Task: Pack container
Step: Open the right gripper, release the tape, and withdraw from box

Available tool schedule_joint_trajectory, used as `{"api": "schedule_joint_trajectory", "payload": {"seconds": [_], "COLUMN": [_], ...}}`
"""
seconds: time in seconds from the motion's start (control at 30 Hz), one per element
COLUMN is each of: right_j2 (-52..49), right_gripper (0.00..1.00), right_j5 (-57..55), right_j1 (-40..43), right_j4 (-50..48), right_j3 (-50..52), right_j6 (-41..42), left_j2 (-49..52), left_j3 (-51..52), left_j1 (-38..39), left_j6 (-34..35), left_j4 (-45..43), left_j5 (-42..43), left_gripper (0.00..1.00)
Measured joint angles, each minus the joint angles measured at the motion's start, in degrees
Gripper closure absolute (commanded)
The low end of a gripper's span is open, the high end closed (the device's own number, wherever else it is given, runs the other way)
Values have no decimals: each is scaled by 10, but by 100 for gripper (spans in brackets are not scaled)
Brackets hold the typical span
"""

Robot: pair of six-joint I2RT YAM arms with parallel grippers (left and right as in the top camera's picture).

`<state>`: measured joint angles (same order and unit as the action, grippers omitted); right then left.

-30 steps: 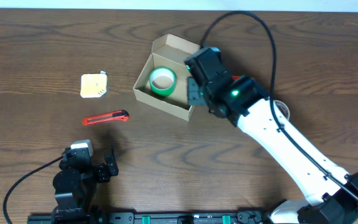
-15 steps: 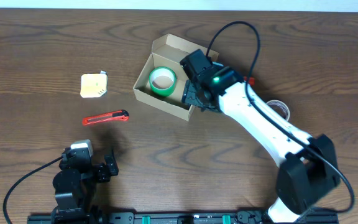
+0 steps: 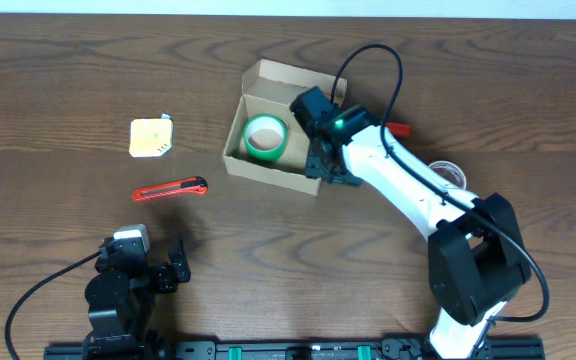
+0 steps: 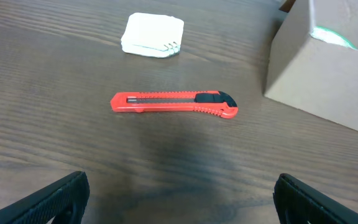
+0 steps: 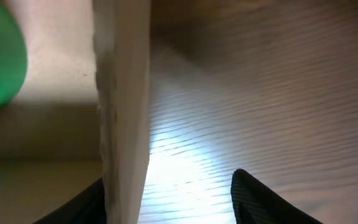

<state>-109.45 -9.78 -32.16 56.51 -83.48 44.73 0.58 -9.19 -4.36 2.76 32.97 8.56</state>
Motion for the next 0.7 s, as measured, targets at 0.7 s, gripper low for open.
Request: {"api": "schedule_joint_trajectory", "payload": {"seconds": [0.7], "right_j2": [11], "right_gripper": [24], "right_j5": [29], "right_j1": [43], "right_j4": [12], "right_j3": [0], "right_j6": [-144], "left_j2": [0], "left_j3": [0], "left_j1": [0], "left_j6": [0], "left_j4": [0], "left_j5": [0], "left_gripper": [5]}}
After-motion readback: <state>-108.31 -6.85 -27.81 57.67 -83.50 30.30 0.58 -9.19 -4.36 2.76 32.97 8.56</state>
